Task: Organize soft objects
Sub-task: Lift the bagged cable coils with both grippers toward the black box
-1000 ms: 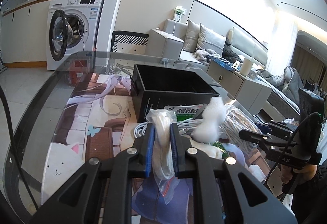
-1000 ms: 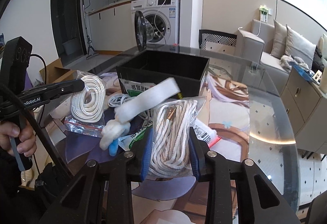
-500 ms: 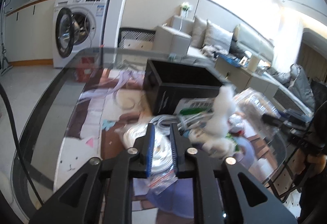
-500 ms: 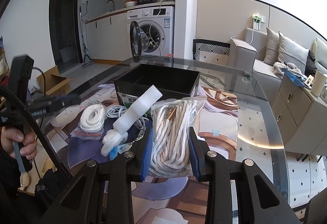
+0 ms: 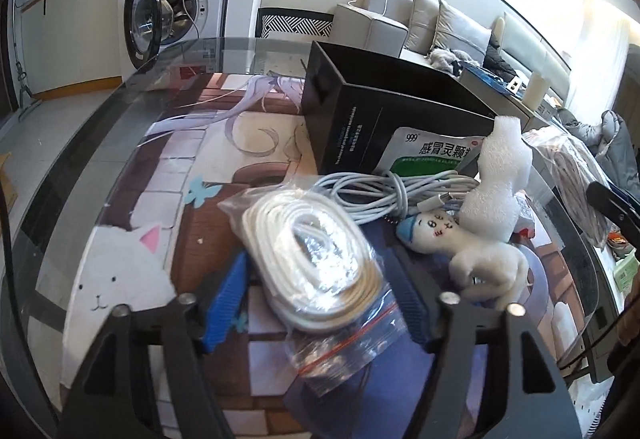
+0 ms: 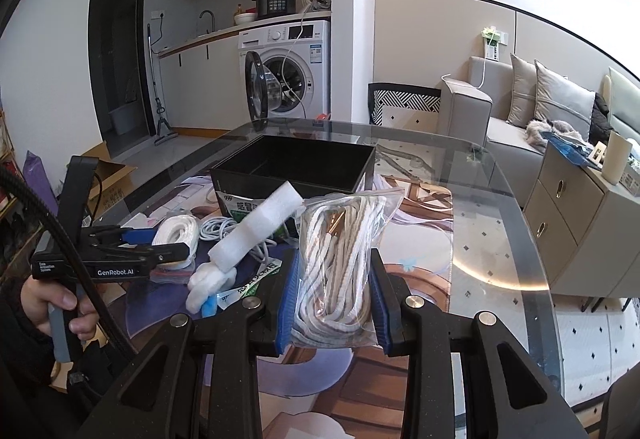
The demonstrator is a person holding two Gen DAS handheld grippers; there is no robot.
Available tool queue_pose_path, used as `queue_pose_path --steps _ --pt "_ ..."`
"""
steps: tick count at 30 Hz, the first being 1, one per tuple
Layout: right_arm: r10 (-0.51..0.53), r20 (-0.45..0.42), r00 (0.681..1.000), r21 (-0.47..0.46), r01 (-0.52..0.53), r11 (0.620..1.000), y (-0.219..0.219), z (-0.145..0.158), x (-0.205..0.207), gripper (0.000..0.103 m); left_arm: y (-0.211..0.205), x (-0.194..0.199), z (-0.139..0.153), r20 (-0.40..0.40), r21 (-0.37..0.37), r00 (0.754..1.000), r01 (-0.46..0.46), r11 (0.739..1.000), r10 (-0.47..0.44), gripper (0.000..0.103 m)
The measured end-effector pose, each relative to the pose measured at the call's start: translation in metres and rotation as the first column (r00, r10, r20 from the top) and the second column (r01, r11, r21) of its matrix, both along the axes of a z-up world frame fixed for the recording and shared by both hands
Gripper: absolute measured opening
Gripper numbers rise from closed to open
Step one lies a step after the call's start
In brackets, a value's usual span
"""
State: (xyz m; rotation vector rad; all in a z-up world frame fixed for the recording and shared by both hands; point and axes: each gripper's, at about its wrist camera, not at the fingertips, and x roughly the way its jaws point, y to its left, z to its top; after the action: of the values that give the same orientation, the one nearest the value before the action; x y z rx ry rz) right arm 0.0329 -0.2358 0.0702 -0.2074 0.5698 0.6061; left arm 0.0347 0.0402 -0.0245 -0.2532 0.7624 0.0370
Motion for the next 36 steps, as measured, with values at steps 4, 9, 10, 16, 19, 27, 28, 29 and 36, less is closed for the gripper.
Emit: queue_pose_path --steps 4,9,10,16,19,27,28,29,36 --pt "-0.003 0.001 1.000 0.007 0.003 1.000 0.001 0.001 0.000 0.032 -0.008 0.008 0.000 -0.035 0.050 0.999 -0.008 0.999 0.010 0.078" --pt "0.005 -0.002 1.000 0.015 -0.005 1.000 0.002 0.001 0.001 0.032 -0.012 0.010 -0.001 -0.045 0.099 0.999 -0.014 0.995 0.019 0.066" --pt "0.007 -0.001 1.000 0.015 -0.006 1.000 0.003 0.001 0.001 0.032 -0.012 0.010 -0.001 -0.041 0.105 0.999 -0.012 0.994 0.017 0.055" --pt "0.018 0.002 1.000 0.022 -0.018 1.000 0.004 0.001 0.002 0.032 -0.003 0.003 0.003 -0.015 0.068 1.000 0.009 0.998 -0.008 0.027" --pt "0.023 0.006 1.000 0.029 -0.024 0.999 0.004 0.002 0.001 0.032 -0.001 -0.004 0.008 0.010 0.064 1.000 0.017 0.998 -0.018 0.025" --pt "0.044 0.019 0.999 0.042 -0.045 0.998 0.008 0.006 0.002 0.032 0.001 -0.019 0.034 0.094 0.054 0.995 0.032 0.998 -0.037 0.025" --pt "0.046 0.021 0.999 0.042 -0.047 0.998 0.009 0.007 0.002 0.032 0.001 -0.019 0.036 0.103 0.051 0.994 0.037 0.998 -0.042 0.025" --pt "0.049 0.022 0.999 0.043 -0.050 0.998 0.009 0.007 0.002 0.032 0.001 -0.020 0.040 0.113 0.048 0.993 0.042 0.998 -0.047 0.025" --pt "0.069 0.024 0.997 0.051 -0.070 0.996 0.021 0.014 0.010 0.032 -0.004 -0.015 0.063 0.166 0.041 0.983 0.077 0.996 -0.083 0.025"
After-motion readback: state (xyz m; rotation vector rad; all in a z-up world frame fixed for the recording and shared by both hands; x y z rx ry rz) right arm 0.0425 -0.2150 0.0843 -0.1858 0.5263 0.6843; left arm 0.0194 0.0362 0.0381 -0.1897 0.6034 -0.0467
